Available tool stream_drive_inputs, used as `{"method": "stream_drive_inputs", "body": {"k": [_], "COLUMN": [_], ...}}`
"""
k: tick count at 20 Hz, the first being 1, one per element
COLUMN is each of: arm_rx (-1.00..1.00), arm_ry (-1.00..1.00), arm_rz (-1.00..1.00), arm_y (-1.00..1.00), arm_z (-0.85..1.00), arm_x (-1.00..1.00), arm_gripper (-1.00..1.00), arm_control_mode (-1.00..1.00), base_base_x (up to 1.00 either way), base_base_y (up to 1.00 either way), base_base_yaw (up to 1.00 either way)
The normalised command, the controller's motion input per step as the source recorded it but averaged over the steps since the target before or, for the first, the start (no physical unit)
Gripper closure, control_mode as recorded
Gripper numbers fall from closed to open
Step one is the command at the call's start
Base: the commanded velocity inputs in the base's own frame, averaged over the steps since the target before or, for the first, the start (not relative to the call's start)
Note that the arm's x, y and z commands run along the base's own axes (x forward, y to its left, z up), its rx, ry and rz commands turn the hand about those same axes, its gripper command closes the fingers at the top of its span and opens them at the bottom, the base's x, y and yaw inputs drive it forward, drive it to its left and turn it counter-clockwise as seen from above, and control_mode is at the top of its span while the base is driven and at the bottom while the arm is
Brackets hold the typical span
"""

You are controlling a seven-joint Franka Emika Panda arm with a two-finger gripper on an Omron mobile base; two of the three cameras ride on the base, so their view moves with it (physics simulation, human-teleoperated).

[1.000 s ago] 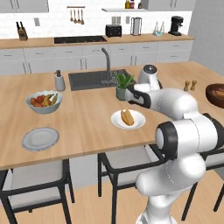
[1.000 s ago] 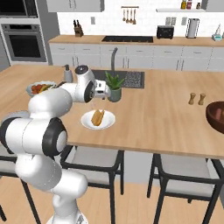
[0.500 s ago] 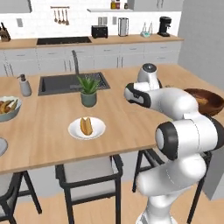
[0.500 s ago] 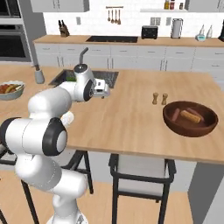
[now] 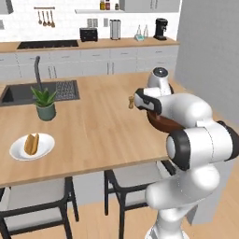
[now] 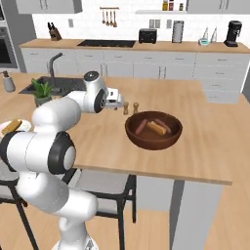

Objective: Place one bun and one sausage from the bowl on each plate.

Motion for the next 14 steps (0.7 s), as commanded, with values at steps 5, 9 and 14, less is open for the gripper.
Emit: {"method": "stream_drive_inputs", "body": {"k": [5, 9, 14], "arm_rx": [0.00, 0.12, 0.26], "arm_ry": [0.00, 0.00, 0.21], "arm_rz": [0.00, 0.00, -0.06], "arm_y": [0.00, -0.28, -0.04], "arm_z": [0.00, 0.01, -0.17], "arm_x": [0.00, 0.15, 0.18], "arm_gripper": [-1.00, -1.00, -1.00], "arm_control_mode": [1.00, -1.00, -1.00], "base_base_x": [0.30, 0.05, 0.00], "base_base_y": [-0.85, -0.18, 0.00], "base_base_yaw": [0.05, 0.00, 0.00]}}
